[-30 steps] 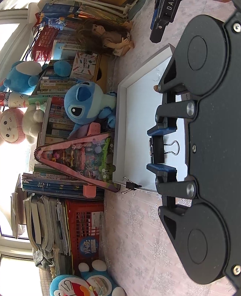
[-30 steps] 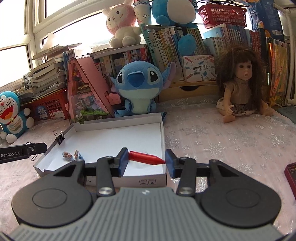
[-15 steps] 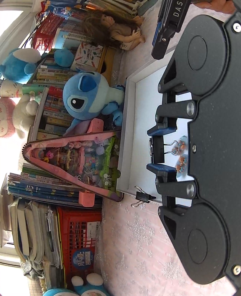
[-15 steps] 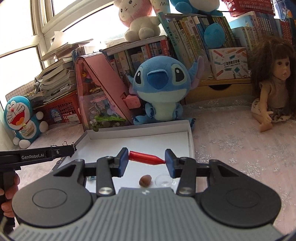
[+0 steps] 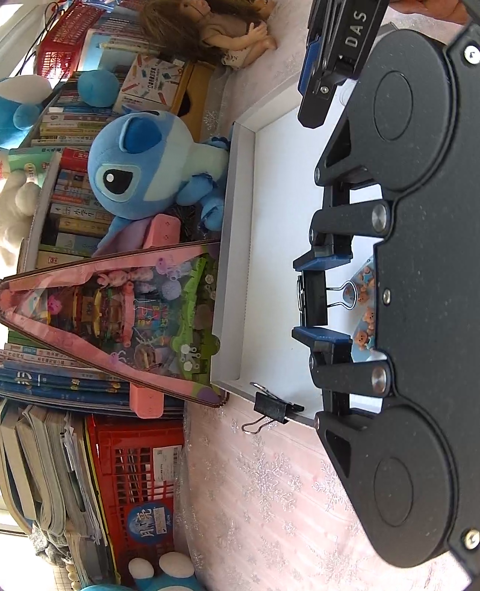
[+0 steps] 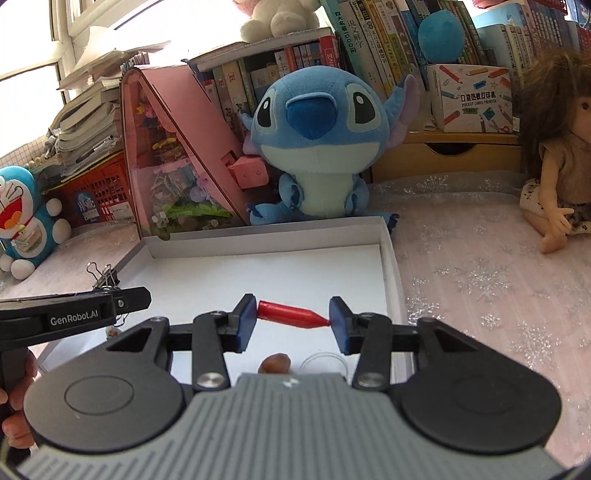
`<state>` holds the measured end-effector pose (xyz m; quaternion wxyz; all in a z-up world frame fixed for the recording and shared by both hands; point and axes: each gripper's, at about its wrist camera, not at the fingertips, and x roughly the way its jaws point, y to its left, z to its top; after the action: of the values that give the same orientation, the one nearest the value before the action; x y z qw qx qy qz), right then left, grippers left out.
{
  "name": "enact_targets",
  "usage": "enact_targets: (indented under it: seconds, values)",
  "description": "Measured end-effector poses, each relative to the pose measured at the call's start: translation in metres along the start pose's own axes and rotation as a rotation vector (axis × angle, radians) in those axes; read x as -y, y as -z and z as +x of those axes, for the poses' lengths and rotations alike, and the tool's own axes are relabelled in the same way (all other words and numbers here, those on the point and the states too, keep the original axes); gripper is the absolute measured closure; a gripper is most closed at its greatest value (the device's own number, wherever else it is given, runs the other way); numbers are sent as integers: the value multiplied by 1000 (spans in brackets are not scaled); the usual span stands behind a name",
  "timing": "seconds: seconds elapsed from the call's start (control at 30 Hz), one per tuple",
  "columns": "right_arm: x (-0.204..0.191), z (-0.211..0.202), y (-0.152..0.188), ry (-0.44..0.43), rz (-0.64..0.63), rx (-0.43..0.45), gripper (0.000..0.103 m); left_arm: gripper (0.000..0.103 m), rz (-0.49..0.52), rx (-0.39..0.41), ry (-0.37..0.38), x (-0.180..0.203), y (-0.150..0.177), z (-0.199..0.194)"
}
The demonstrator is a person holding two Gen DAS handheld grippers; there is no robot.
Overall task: Organize rigid objects
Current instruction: 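Carry binder clip in left gripper into the tray while right gripper carries the crayon there, then open both grippers to drop the binder clip and crayon into the tray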
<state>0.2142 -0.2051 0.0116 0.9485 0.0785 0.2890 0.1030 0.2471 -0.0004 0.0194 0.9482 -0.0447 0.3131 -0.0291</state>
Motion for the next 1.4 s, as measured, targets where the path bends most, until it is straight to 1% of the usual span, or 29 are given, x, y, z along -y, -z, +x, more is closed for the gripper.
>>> enact_targets:
  seconds: [0.2,0.4,0.67,0.87,1.03,1.07,1.1,1.13,1.23,1.3,1.33,1.4]
  values:
    - [0,13,5,36,-13,-21,55,73,53,9,-15,6,4,2]
    - [2,16,8,46,-10,-34,55,73,46,-12,-25,4,8,9]
    - [-1,18,10,67,-37,-39,55,74,53,-29,-35,7,12,15]
    - [-3,19,10,77,-48,-37,55,74,72,-22,-40,11,14,15]
    - [-2,17,10,67,-32,-25,47,73,80,-14,-44,13,14,12]
    - [-2,16,11,61,-29,-22,42,68,84,-11,-47,13,14,11]
    - [-2,14,10,58,-27,-20,40,65,89,-7,-50,14,14,9]
    - [-2,13,10,56,-27,-17,40,59,94,0,-53,15,13,7]
    - [-3,7,10,53,-33,-2,38,54,107,19,-49,17,12,-2]
    - [-3,2,9,52,-34,8,33,47,117,33,-46,18,11,-9]
    - [-3,-1,9,52,-33,17,31,42,120,42,-46,19,10,-13]
    - [-2,-8,9,56,-29,38,18,34,127,57,-43,21,10,-22]
